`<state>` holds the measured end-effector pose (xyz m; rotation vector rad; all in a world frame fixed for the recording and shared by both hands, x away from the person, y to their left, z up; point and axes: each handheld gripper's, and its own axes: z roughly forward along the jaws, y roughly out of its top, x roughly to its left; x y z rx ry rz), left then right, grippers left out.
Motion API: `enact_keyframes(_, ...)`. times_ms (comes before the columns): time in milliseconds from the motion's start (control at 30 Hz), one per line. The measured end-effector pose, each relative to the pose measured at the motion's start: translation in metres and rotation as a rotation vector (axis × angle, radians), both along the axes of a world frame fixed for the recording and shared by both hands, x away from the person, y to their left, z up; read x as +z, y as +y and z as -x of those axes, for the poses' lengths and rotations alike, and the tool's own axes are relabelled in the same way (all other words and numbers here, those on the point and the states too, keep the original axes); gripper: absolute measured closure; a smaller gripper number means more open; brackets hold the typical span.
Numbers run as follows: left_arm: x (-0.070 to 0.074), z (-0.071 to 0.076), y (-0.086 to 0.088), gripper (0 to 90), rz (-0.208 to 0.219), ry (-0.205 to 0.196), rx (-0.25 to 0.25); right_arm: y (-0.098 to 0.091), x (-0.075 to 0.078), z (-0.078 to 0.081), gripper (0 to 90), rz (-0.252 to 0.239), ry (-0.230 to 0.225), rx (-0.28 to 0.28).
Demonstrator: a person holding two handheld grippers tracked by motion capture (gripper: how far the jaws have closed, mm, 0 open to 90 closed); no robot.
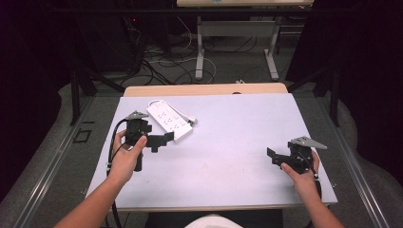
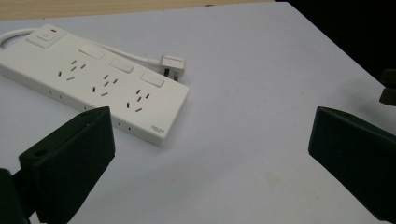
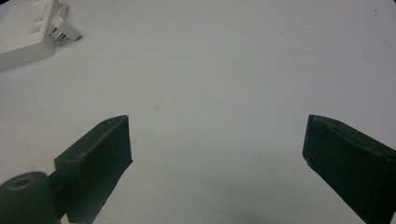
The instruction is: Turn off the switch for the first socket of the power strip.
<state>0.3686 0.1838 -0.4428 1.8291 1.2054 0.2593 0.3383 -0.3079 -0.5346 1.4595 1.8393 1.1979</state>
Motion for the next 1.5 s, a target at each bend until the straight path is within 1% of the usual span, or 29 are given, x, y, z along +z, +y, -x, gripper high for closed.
enact_keyframes(33, 0.000, 0.002, 0.003, 0.3, -0.006, 0.008, -0.007, 0.000, 0.000, 0.000, 7.4, 0.000, -0.002, -0.002)
enact_keyframes(67, -0.001, 0.004, 0.003, 0.3, 0.002, -0.007, 0.008, 0.001, -0.001, -0.001, 7.4, -0.007, -0.020, -0.010)
enact_keyframes(133, -0.003, 0.008, 0.007, 0.3, 0.008, -0.009, 0.019, 0.000, 0.000, 0.000, 7.4, 0.000, 0.004, 0.002)
enact_keyframes(267, -0.009, 0.015, 0.015, 0.4, 0.022, -0.009, 0.044, -0.001, 0.001, 0.001, 7.4, 0.001, 0.011, 0.000)
enact_keyframes(333, -0.013, 0.017, 0.019, 0.4, 0.023, -0.009, 0.056, -0.001, 0.000, 0.001, 7.4, -0.005, 0.006, 0.000)
enact_keyframes(467, -0.020, 0.021, 0.029, 0.6, 0.029, -0.009, 0.078, 0.000, 0.000, 0.000, 7.4, -0.001, 0.001, -0.004)
enact_keyframes(567, -0.025, 0.025, 0.035, 0.6, 0.039, -0.014, 0.100, -0.001, 0.001, 0.001, 7.4, 0.003, 0.011, 0.002)
enact_keyframes(600, -0.026, 0.026, 0.038, 0.6, 0.041, -0.013, 0.105, -0.001, 0.000, 0.001, 7.4, -0.005, 0.008, -0.001)
enact_keyframes(700, -0.033, 0.029, 0.043, 0.6, 0.053, -0.009, 0.112, -0.001, 0.000, 0.001, 7.4, -0.005, 0.007, 0.000)
enact_keyframes(767, -0.038, 0.031, 0.047, 0.6, 0.045, -0.009, 0.119, -0.001, 0.000, 0.001, 7.4, -0.005, 0.007, -0.001)
enact_keyframes(833, -0.043, 0.033, 0.049, 0.7, 0.043, -0.021, 0.131, -0.001, 0.000, 0.001, 7.4, -0.005, 0.007, -0.001)
enact_keyframes(867, -0.045, 0.034, 0.051, 0.7, 0.038, -0.017, 0.137, -0.001, 0.000, 0.001, 7.4, -0.005, 0.008, -0.001)
enact_keyframes(933, -0.050, 0.036, 0.054, 0.7, 0.033, -0.031, 0.146, -0.001, 0.000, 0.001, 7.4, -0.004, 0.007, -0.001)
enact_keyframes(1033, -0.056, 0.038, 0.058, 0.7, 0.021, -0.034, 0.162, -0.001, 0.000, 0.001, 7.5, -0.002, 0.006, -0.006)
enact_keyframes(1133, -0.063, 0.040, 0.064, 0.7, 0.024, -0.042, 0.176, -0.001, 0.000, 0.001, 7.5, -0.004, 0.008, -0.001)
enact_keyframes(1233, -0.068, 0.041, 0.070, 0.7, 0.031, -0.030, 0.176, -0.001, 0.000, 0.001, 7.5, -0.004, 0.008, 0.000)
enact_keyframes(1267, -0.070, 0.041, 0.070, 0.7, 0.038, -0.032, 0.192, -0.001, 0.000, 0.001, 7.5, -0.004, 0.008, 0.000)
enact_keyframes(1300, -0.072, 0.041, 0.072, 0.7, 0.032, -0.040, 0.188, -0.001, 0.000, 0.001, 7.6, -0.003, 0.008, -0.001)
enact_keyframes(1333, -0.073, 0.041, 0.074, 0.7, 0.028, -0.032, 0.189, -0.001, 0.000, 0.001, 7.6, -0.003, 0.007, 0.000)
enact_keyframes(1367, -0.075, 0.041, 0.074, 0.7, 0.036, -0.035, 0.200, -0.001, 0.000, 0.001, 7.6, -0.001, 0.007, 0.000)
enact_keyframes(1400, -0.076, 0.042, 0.076, 0.7, 0.030, -0.031, 0.193, -0.001, 0.000, 0.001, 7.5, -0.001, 0.002, -0.003)
enact_keyframes(1433, -0.078, 0.042, 0.077, 0.7, 0.036, -0.036, 0.199, -0.001, 0.000, 0.001, 7.6, -0.002, 0.001, -0.003)
enact_keyframes(1467, -0.080, 0.042, 0.078, 0.7, 0.036, -0.030, 0.201, -0.001, 0.000, 0.001, 7.6, -0.003, 0.002, -0.004)
enact_keyframes(1500, -0.082, 0.042, 0.078, 0.7, 0.030, -0.039, 0.201, -0.001, 0.000, 0.001, 7.5, -0.003, 0.003, -0.002)
